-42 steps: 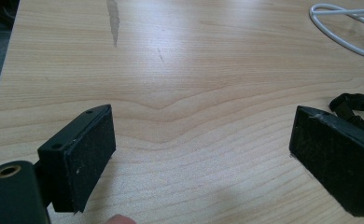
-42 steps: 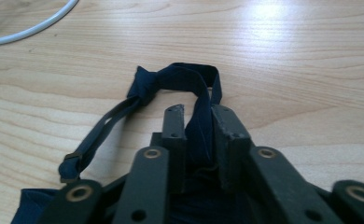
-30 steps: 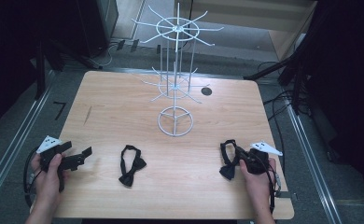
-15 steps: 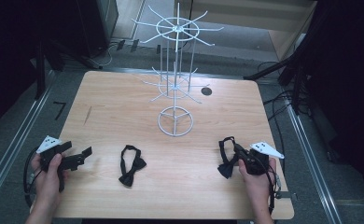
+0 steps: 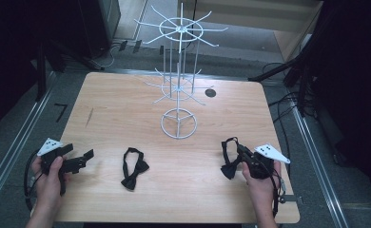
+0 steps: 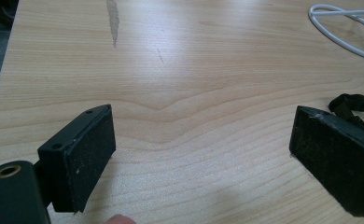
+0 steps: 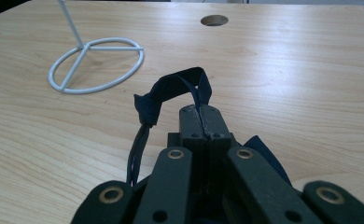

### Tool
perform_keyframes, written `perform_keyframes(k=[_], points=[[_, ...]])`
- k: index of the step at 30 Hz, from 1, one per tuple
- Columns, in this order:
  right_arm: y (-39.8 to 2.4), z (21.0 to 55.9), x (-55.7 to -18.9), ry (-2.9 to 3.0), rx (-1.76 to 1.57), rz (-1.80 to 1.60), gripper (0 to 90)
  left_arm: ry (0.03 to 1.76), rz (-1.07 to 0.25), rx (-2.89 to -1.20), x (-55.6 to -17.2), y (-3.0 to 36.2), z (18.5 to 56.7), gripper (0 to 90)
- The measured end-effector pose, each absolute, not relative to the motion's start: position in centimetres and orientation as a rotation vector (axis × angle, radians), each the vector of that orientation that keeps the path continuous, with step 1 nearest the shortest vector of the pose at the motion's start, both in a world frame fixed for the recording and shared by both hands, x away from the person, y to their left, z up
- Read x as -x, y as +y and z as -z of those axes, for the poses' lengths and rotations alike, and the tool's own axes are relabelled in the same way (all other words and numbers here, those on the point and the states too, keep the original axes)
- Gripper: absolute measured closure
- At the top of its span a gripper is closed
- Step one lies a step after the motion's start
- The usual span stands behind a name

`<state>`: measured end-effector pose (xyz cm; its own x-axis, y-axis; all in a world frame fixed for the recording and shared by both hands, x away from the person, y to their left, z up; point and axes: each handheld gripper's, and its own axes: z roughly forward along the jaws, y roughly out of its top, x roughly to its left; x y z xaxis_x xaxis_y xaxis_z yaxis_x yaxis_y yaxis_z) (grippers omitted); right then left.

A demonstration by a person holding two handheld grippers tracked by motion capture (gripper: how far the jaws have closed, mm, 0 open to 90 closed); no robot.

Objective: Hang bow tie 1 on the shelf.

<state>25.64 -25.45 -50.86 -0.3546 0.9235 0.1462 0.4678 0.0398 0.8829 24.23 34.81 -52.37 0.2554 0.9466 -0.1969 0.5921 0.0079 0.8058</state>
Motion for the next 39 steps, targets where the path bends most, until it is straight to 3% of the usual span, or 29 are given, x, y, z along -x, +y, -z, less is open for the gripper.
perform_keyframes(k=[39], points=[[-22.7, 47.8, -24.6, 1.822, -1.283, -1.362, 90.0, 1.416, -0.561, -1.677, -24.0, 34.7, 52.3, 7.7]])
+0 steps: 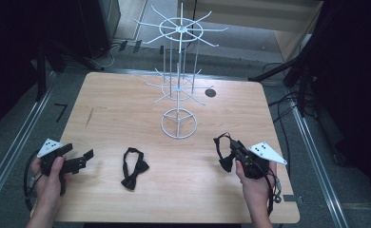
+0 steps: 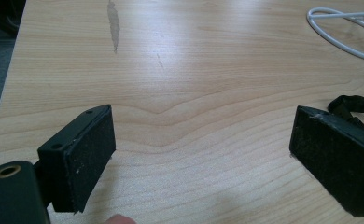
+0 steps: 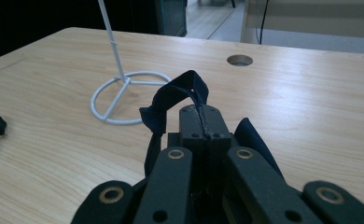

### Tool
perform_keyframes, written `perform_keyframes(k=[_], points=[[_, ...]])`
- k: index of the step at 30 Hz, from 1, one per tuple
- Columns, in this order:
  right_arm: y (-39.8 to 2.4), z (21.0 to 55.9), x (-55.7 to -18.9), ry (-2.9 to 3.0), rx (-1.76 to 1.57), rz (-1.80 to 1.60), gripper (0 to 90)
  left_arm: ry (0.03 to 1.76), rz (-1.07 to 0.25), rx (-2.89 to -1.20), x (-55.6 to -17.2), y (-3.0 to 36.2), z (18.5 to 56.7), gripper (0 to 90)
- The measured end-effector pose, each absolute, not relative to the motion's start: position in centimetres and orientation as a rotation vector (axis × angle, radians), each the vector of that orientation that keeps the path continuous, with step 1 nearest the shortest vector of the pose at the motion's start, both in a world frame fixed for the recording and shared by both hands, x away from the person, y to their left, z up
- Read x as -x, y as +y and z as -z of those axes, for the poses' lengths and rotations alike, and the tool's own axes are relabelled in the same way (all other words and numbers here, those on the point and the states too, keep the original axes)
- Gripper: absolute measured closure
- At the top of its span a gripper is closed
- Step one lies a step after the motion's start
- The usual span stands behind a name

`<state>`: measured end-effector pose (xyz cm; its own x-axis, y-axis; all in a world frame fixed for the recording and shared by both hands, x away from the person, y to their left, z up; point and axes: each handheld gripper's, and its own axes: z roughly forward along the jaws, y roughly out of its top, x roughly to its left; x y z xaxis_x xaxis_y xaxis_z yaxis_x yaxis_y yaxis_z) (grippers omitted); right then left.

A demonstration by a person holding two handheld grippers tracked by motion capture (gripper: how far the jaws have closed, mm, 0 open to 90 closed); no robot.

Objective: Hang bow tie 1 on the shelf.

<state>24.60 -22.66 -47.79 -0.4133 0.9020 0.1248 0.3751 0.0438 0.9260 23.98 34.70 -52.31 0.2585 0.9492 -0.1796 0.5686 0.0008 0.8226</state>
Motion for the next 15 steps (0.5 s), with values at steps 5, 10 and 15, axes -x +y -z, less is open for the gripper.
perform_keyframes(k=[5, 10, 15], points=[[-22.23, 47.38, -24.73, 1.818, -1.269, -1.375, 90.0, 1.415, -0.560, -1.677, -23.98, 34.71, 52.31, 7.7], [-21.91, 47.03, -24.75, 1.815, -1.262, -1.383, 90.0, 1.417, -0.556, -1.676, -24.00, 34.72, 52.32, 7.7], [-21.72, 46.70, -24.81, 1.810, -1.246, -1.393, 90.0, 1.417, -0.555, -1.677, -24.01, 34.72, 52.33, 7.7]])
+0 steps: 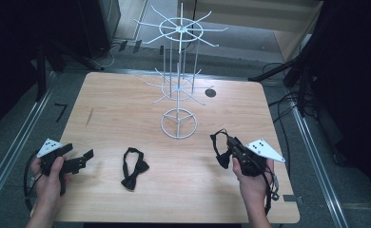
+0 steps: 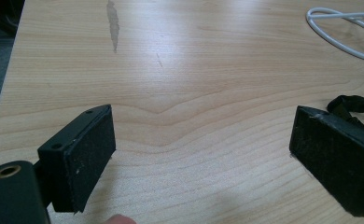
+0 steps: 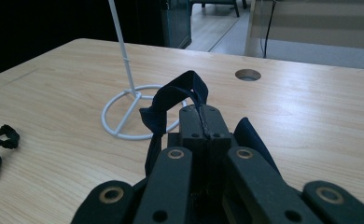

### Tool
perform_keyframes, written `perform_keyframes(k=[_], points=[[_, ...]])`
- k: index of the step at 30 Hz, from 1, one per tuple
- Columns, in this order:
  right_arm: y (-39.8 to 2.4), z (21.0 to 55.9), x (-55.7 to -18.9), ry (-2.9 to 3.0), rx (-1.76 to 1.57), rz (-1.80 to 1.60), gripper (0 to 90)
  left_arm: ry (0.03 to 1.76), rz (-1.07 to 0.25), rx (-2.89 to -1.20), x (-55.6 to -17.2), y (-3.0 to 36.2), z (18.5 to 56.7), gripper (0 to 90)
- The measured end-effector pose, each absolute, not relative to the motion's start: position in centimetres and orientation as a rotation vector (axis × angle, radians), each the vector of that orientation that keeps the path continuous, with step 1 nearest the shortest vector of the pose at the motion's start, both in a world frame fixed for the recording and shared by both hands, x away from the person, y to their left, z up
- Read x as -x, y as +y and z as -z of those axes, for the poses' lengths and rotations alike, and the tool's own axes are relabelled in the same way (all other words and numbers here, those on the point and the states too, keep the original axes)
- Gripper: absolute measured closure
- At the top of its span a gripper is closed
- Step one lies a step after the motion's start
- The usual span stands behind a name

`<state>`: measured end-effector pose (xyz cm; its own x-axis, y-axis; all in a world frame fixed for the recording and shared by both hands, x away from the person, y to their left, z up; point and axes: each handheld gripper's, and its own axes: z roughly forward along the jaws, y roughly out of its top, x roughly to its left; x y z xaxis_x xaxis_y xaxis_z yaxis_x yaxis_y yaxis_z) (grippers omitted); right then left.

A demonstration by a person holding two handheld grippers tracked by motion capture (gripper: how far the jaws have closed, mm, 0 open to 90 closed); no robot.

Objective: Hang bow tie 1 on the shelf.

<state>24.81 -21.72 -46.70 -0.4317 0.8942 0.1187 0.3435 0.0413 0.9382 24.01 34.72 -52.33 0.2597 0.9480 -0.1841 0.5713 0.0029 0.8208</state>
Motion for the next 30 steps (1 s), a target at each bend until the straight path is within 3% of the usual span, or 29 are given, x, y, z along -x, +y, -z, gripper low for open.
perform_keyframes(k=[30], points=[[-20.0, 43.6, -25.4, 1.799, -1.177, -1.439, 90.0, 1.417, -0.545, -1.679, -24.0, 34.8, 52.3, 7.7]])
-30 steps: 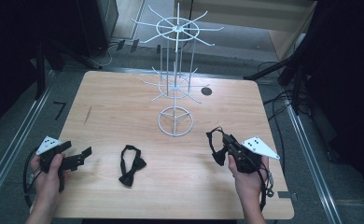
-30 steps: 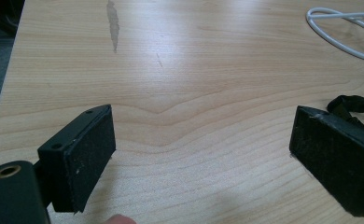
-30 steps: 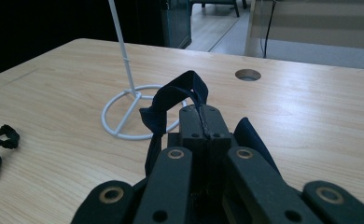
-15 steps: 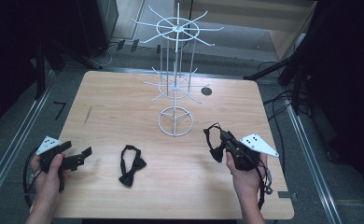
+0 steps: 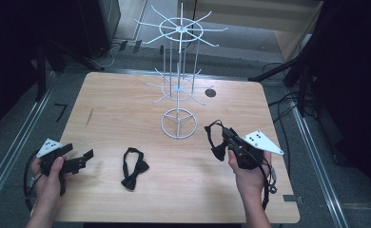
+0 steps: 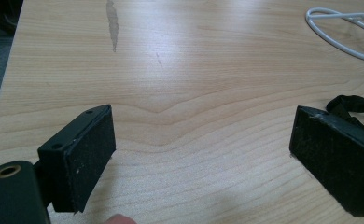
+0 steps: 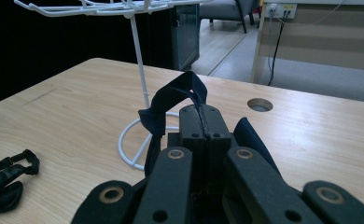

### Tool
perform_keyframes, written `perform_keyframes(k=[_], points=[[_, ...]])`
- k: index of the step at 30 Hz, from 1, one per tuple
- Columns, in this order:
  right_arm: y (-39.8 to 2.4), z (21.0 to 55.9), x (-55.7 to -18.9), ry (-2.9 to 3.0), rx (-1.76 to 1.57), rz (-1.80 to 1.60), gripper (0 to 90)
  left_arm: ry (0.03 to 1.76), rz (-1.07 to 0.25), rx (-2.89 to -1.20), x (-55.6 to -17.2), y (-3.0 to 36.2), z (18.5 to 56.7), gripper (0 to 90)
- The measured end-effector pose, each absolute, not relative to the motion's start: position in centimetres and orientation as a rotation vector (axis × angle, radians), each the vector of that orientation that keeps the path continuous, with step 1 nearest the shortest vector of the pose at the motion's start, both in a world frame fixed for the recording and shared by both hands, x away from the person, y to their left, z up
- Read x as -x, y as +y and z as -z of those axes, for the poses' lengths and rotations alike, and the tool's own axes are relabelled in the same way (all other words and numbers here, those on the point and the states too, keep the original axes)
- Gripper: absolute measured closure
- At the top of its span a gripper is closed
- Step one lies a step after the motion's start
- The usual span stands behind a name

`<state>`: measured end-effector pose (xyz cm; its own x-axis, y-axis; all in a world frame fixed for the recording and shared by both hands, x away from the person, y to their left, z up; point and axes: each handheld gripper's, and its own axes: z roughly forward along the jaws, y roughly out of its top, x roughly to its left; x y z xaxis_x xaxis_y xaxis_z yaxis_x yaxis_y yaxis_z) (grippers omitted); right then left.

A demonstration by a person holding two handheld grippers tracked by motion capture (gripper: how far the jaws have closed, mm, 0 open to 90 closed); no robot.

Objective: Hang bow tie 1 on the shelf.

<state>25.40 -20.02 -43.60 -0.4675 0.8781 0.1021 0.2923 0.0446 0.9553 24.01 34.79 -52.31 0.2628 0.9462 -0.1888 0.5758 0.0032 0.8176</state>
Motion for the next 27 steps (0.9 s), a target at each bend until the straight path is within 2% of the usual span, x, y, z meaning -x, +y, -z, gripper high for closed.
perform_keyframes(k=[27], points=[[-18.3, 41.2, -26.1, 1.801, -1.119, -1.465, 90.0, 1.417, -0.540, -1.677, -24.0, 34.9, 52.3, 7.7]])
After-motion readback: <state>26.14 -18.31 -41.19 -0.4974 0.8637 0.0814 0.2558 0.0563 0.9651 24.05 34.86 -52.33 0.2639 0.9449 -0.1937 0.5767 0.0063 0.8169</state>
